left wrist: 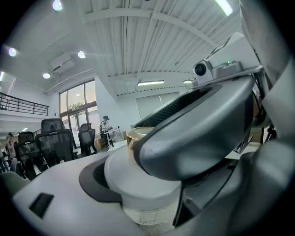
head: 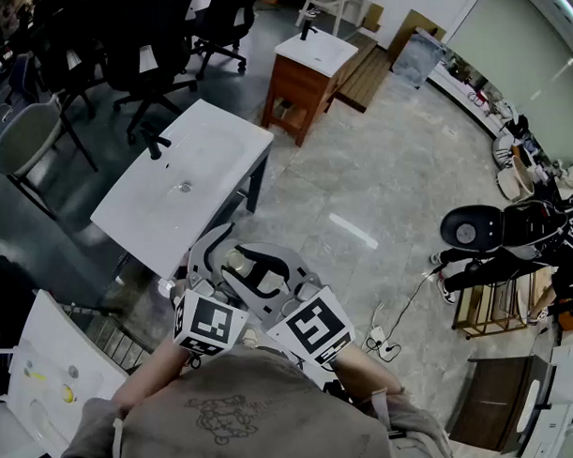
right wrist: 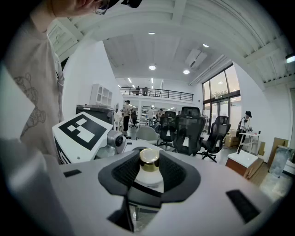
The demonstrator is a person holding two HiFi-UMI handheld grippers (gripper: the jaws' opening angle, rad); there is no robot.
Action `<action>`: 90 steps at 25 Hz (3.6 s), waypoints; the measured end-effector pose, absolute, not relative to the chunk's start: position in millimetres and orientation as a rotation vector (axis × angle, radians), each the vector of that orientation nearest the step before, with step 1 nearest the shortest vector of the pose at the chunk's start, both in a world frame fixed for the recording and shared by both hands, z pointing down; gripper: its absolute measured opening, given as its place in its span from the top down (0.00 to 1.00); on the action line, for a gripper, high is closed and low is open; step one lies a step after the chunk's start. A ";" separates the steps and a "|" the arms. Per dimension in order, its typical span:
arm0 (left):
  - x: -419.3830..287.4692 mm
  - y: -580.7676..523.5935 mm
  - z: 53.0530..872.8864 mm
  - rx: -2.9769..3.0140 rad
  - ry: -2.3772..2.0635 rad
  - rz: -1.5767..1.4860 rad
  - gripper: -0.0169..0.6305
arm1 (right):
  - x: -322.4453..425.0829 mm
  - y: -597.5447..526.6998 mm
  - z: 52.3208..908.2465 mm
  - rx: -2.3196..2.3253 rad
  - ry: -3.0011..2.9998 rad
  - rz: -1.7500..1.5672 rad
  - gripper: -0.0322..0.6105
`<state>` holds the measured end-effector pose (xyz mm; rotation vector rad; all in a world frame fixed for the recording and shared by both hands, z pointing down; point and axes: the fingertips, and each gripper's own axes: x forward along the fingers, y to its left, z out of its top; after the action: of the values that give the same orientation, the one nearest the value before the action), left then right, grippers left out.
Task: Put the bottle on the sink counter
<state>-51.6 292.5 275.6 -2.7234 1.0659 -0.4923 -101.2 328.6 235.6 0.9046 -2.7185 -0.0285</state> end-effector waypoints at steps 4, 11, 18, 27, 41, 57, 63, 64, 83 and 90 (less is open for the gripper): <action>-49.9 292.7 274.3 -2.722 1.061 -0.498 0.47 | -98.9 328.8 234.2 0.926 -2.725 -0.016 0.73; -44.7 287.1 279.2 -2.727 1.046 -0.513 0.47 | -93.7 322.4 238.7 0.942 -2.725 0.002 0.73; -29.9 284.7 283.9 -2.738 1.029 -0.525 0.47 | -79.2 318.9 242.6 0.970 -2.723 0.015 0.73; -4.1 271.3 286.2 -2.732 1.027 -0.527 0.47 | -53.2 305.9 244.8 0.965 -2.723 -0.002 0.73; 27.3 244.0 290.3 -2.714 1.015 -0.510 0.47 | -22.2 279.0 250.1 1.001 -2.726 -0.040 0.73; 41.2 150.4 315.7 -2.774 0.985 -0.530 0.47 | -9.8 182.2 274.6 1.009 -2.689 0.024 0.73; 43.7 105.8 327.6 -2.799 0.969 -0.542 0.47 | -8.0 135.8 286.0 1.022 -2.676 0.064 0.73; 43.9 97.4 329.7 -2.799 0.970 -0.537 0.47 | -7.9 127.5 288.2 1.022 -2.672 0.063 0.73; 18.5 -97.2 369.1 -2.860 0.947 -0.521 0.47 | -34.8 -70.0 328.6 0.972 -2.589 0.137 0.73; 13.6 -151.6 379.9 -2.860 0.929 -0.499 0.47 | -40.6 -124.7 340.9 0.979 -2.562 0.154 0.73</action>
<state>13.6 -151.6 379.9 -2.8601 0.9292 -0.4985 -40.6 -124.7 340.9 0.9792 -2.5622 0.1539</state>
